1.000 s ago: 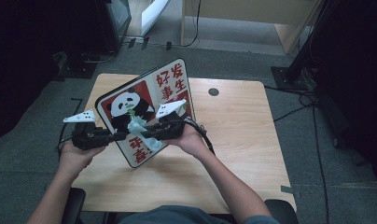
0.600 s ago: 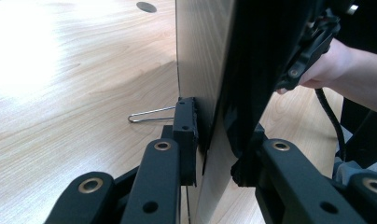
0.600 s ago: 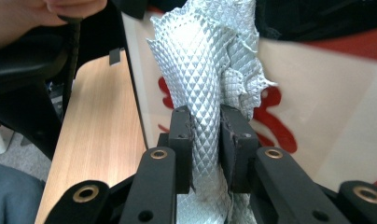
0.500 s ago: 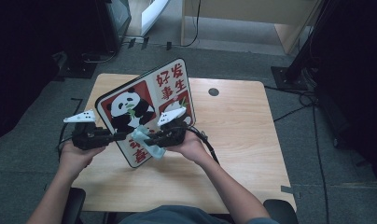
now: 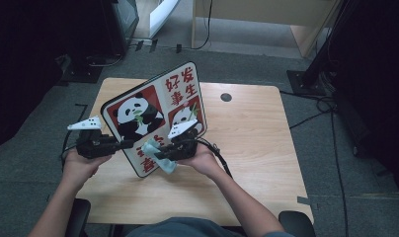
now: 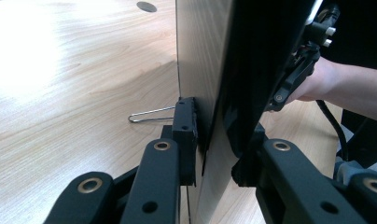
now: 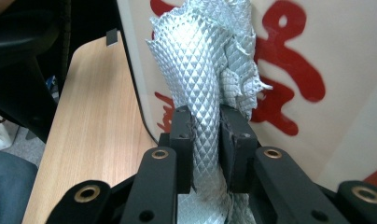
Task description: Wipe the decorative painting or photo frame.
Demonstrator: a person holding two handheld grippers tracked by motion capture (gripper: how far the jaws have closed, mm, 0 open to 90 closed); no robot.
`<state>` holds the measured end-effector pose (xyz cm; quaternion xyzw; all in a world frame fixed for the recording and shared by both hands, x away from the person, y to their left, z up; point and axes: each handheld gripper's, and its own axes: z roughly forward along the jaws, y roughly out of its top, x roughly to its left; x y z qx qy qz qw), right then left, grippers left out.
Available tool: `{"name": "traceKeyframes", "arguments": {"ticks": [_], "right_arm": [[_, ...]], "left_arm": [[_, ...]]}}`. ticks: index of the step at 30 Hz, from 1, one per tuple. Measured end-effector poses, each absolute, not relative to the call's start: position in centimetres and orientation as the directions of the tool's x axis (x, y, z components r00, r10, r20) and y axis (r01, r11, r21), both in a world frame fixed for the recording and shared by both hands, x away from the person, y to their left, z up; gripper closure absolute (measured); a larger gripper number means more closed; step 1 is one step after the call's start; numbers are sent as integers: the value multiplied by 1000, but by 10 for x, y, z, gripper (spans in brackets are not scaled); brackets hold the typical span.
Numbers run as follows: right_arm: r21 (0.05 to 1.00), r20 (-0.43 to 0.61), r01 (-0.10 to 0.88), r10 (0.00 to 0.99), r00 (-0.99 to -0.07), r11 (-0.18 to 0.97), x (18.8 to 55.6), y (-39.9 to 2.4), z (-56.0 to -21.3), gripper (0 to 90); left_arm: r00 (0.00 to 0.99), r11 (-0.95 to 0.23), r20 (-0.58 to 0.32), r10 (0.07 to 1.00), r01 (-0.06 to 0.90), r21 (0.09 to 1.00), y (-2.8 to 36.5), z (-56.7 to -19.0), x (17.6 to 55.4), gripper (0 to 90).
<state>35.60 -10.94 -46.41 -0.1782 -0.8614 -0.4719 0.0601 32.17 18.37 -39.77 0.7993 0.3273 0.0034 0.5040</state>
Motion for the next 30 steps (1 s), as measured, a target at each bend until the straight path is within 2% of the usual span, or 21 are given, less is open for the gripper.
{"name": "traceKeyframes", "arguments": {"ticks": [17,30], "right_arm": [[784,276,362,239,-931,505,354,-112,-470,788],[839,224,302,219,-950,452,356,-110,-419,798]], "left_arm": [[792,-275,-321,520,511,815,184,-398,321,738],[792,-272,-321,520,509,817,185,-397,321,734]]}}
